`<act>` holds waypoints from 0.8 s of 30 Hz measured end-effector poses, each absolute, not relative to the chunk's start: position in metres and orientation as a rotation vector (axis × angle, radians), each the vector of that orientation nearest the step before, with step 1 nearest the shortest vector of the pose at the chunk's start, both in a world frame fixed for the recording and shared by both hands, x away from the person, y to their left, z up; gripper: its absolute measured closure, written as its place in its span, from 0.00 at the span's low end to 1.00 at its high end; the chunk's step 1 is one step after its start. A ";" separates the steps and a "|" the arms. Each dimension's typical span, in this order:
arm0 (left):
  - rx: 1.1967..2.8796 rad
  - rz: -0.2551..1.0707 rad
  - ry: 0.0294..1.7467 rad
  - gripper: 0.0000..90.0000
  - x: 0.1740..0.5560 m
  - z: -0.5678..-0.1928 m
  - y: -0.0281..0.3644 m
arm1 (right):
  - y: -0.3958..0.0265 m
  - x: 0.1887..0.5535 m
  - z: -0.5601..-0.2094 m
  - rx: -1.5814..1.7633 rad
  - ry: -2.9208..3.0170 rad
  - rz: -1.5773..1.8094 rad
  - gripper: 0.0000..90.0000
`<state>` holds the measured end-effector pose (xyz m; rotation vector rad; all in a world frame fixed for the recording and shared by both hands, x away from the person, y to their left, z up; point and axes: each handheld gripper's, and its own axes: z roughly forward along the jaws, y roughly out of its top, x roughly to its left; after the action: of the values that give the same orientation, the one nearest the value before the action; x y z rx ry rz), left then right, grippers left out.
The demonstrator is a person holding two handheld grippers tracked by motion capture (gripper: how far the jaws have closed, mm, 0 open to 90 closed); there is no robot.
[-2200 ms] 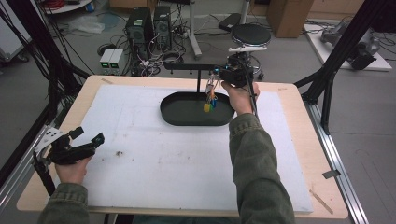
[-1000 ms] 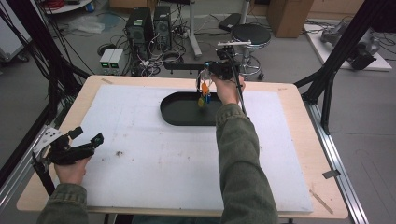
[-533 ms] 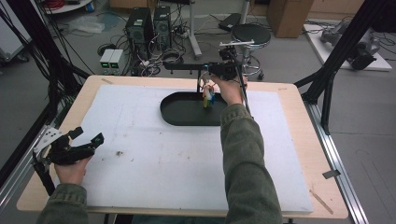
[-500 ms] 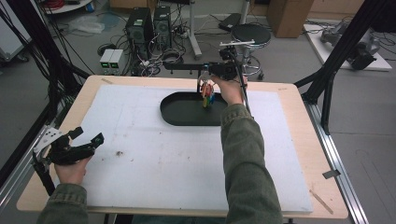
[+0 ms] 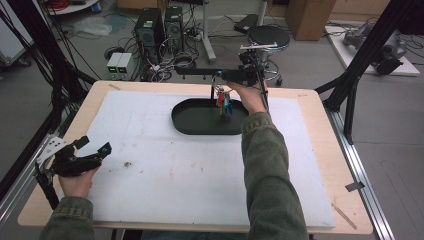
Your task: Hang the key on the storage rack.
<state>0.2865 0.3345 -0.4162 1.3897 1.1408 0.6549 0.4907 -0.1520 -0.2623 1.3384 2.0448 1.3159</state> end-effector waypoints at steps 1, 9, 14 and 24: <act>1.386 0.655 1.141 0.02 0.287 -0.416 0.335 | -0.153 0.490 -0.263 1.341 2.051 1.289 0.07; 1.394 0.652 1.141 0.02 0.287 -0.416 0.335 | -0.164 0.485 -0.265 1.351 2.085 1.269 0.00; 1.394 0.651 1.140 0.02 0.286 -0.416 0.334 | -0.171 0.478 -0.264 1.336 2.112 1.246 0.00; 1.394 0.649 1.139 0.02 0.286 -0.416 0.334 | -0.179 0.459 -0.252 1.302 2.127 1.240 0.00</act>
<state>0.2863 0.3335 -0.4159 1.3939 1.1387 0.6489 0.4593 -0.1787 -0.2518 1.3018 2.1274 1.2397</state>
